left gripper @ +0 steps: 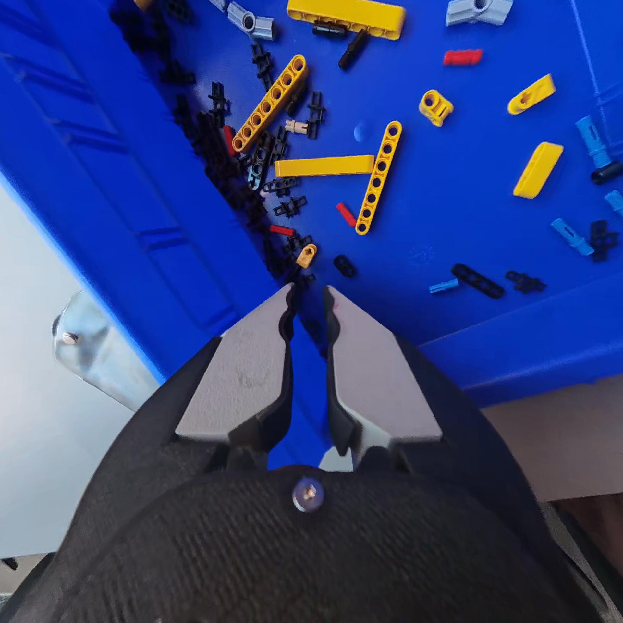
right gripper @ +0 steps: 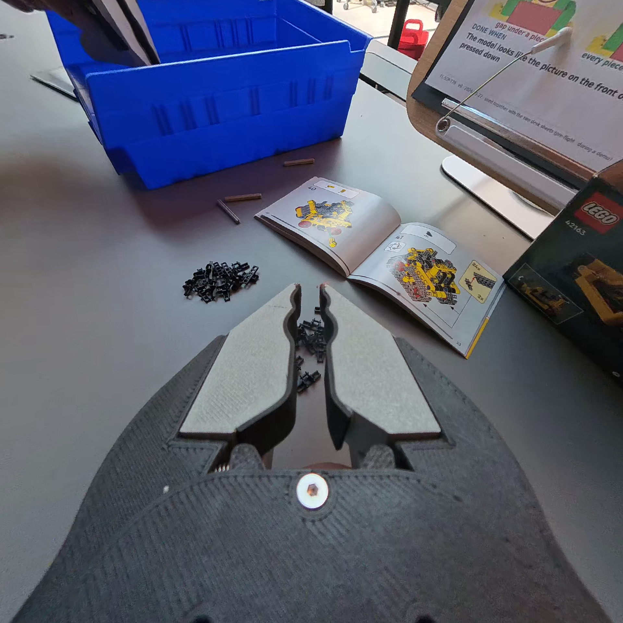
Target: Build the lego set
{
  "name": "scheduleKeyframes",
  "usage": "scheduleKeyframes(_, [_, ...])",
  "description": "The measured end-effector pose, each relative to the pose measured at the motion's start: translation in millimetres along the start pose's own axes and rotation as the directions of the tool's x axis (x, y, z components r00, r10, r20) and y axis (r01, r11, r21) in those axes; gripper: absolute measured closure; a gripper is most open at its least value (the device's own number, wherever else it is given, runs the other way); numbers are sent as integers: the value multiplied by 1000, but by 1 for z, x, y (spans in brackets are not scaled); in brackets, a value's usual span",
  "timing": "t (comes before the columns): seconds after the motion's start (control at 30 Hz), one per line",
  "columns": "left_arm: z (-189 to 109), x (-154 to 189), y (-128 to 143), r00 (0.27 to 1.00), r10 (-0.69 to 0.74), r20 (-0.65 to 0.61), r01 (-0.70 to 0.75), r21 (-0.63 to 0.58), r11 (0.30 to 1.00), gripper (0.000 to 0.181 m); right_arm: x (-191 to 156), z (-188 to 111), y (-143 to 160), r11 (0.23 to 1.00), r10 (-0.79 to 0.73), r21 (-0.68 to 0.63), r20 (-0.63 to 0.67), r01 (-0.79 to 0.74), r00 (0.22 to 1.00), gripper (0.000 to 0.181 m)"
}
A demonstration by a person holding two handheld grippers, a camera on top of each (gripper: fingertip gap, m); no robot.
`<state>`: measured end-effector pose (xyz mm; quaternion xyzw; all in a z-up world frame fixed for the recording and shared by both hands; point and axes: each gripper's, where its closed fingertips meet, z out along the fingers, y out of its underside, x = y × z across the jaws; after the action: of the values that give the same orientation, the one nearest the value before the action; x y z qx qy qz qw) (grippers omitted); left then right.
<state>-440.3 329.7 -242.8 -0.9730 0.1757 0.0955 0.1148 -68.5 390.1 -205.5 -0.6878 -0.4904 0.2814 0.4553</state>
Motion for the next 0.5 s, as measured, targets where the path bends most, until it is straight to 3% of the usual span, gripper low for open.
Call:
scheduleKeyframes(0.1, [3, -2, 0, 999, 25, 29, -24, -54, 998, 168, -1, 0, 0, 1000, -3, 1, 1, 3, 1000, 174])
scheduleKeyframes(0.27, [19, 18, 6, 992, 117, -41, -122, -180, 976, 175, -3, 0, -1, 1000, -9, 2, 7, 9, 1000, 174])
scheduleKeyframes(0.4, [13, 35, -28, 984, 122, -129, -126, -28, 992, 181, -3, 0, -1, 1000, -18, 2, 7, 18, 1000, 174])
scheduleKeyframes(0.5, [4, 10, -24, 991, 133, -2, -133, -74, 988, 177, -4, 0, 0, 1000, -19, 0, 7, 19, 1000, 174])
